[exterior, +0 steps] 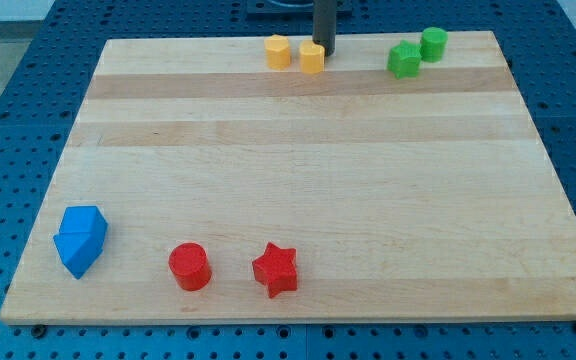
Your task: Point your arm at the center
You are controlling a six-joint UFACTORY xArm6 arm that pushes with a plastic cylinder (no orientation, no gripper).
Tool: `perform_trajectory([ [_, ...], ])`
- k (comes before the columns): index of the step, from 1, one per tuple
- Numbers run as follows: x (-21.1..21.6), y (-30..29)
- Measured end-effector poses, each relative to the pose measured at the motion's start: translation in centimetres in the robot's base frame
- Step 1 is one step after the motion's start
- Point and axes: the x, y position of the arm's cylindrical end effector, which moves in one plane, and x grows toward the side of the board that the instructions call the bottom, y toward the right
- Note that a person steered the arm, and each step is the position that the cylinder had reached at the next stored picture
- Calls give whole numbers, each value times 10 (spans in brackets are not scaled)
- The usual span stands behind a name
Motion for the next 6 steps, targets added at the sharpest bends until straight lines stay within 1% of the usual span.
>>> perform_trajectory([
  [1,10,0],
  [2,46,34],
  [3,154,23],
  [4,203,-41],
  [5,194,-128],
  [6,196,-234],
])
